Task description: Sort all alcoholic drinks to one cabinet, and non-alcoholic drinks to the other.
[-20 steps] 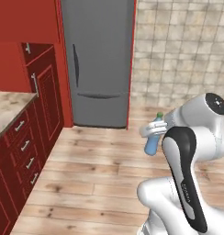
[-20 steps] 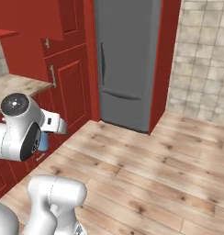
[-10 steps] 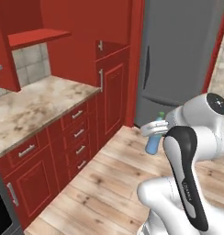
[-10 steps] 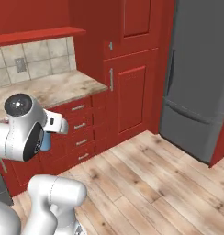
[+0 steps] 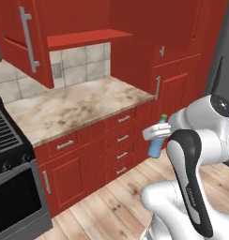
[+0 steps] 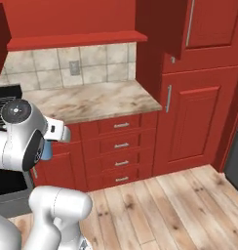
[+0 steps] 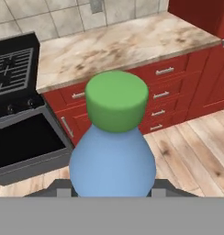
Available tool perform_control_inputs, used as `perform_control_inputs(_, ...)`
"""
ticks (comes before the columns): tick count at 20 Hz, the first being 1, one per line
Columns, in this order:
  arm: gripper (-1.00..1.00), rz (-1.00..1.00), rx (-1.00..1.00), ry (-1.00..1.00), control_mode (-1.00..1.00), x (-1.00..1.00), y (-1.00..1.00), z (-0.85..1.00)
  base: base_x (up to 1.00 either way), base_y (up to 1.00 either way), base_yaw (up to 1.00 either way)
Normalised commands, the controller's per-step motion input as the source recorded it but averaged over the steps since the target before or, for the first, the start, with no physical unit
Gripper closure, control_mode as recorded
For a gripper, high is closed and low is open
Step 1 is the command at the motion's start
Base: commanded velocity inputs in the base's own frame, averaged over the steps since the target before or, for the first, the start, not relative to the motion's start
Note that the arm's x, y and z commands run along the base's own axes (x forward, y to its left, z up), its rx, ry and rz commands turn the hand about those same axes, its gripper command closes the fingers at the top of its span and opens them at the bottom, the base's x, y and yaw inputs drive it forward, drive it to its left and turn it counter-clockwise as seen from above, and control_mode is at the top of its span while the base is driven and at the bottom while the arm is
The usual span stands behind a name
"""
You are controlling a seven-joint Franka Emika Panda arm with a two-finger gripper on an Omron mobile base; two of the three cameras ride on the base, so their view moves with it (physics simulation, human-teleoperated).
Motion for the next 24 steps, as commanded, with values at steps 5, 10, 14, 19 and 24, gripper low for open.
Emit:
perform_control_inputs(5, 1.0, 0.0, 0.0, 0.0, 1.0, 0.0, 0.0, 0.0, 0.83, -0.46, 0.4)
perform_control_inputs(10, 1.0, 0.0, 0.0, 0.0, 1.0, 0.0, 0.0, 0.0, 0.69, -0.4, 0.33)
perform_control_inputs(14, 1.0, 0.0, 0.0, 0.0, 1.0, 0.0, 0.0, 0.0, 0.53, -0.09, 0.36)
perform_control_inputs(19, 1.0, 0.0, 0.0, 0.0, 1.0, 0.0, 0.0, 0.0, 0.61, -0.03, 0.36)
perform_control_inputs(24, 1.0, 0.0, 0.0, 0.0, 1.0, 0.0, 0.0, 0.0, 0.66, -0.07, 0.28)
